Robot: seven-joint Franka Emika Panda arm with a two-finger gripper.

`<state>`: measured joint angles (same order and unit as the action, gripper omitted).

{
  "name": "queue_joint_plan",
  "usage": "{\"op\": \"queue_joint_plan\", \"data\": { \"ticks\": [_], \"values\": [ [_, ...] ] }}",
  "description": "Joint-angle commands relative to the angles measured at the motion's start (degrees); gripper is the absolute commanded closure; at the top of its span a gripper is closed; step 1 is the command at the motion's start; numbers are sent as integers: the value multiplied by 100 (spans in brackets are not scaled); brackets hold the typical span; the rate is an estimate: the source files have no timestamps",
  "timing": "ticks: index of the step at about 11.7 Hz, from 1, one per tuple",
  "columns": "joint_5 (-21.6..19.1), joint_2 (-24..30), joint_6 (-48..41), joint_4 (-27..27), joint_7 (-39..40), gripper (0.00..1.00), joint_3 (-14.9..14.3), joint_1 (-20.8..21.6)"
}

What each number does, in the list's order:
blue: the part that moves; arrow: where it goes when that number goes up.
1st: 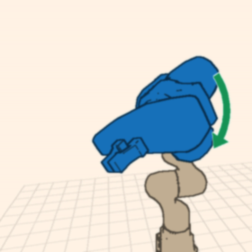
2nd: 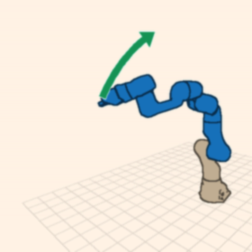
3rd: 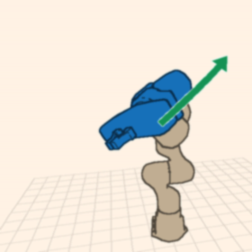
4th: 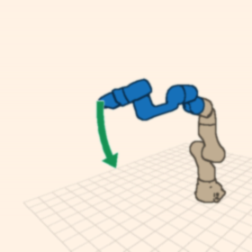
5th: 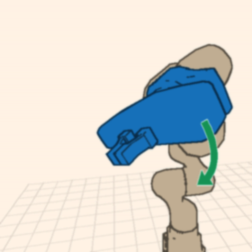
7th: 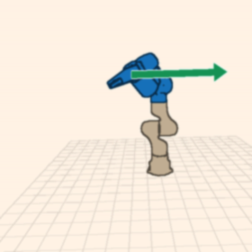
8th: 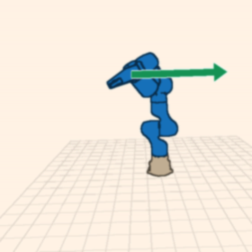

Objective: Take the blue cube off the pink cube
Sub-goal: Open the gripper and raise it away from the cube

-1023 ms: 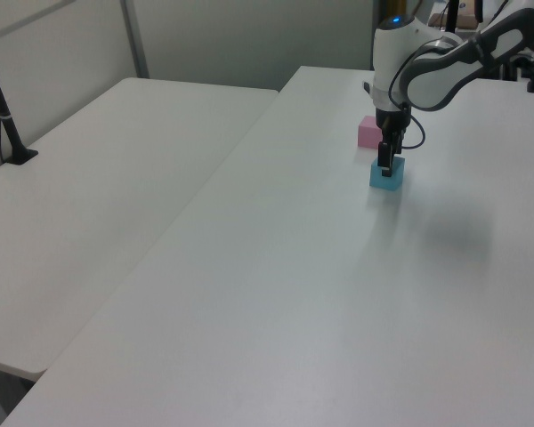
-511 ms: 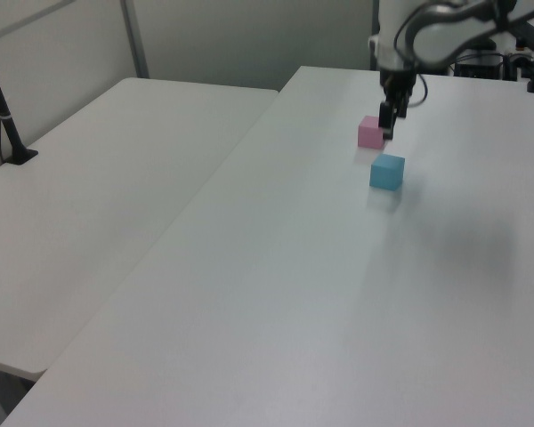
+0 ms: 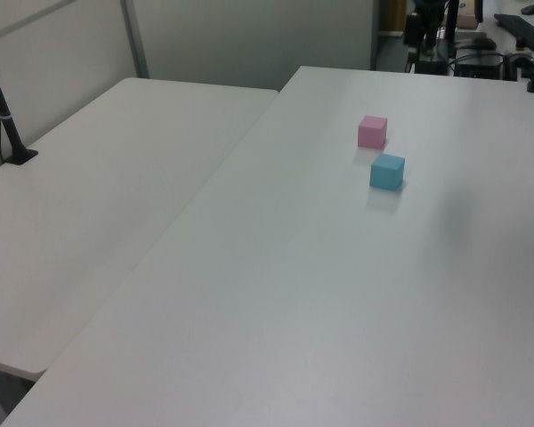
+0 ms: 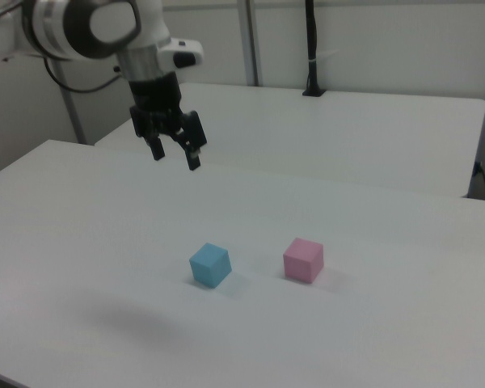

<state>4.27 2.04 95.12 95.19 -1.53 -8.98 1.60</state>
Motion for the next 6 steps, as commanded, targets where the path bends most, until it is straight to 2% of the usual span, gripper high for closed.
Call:
{"op": "queue_joint_plan", "data": {
  "ticks": [1, 3, 6],
  "values": [
    [-110, 157, -134, -80, 187, 0, -33, -1],
    [-110, 148, -125, -89, 932, 0, -42, -28],
    [-93, 148, -46, -98, 1155, 0, -86, -37]
  ]
}}
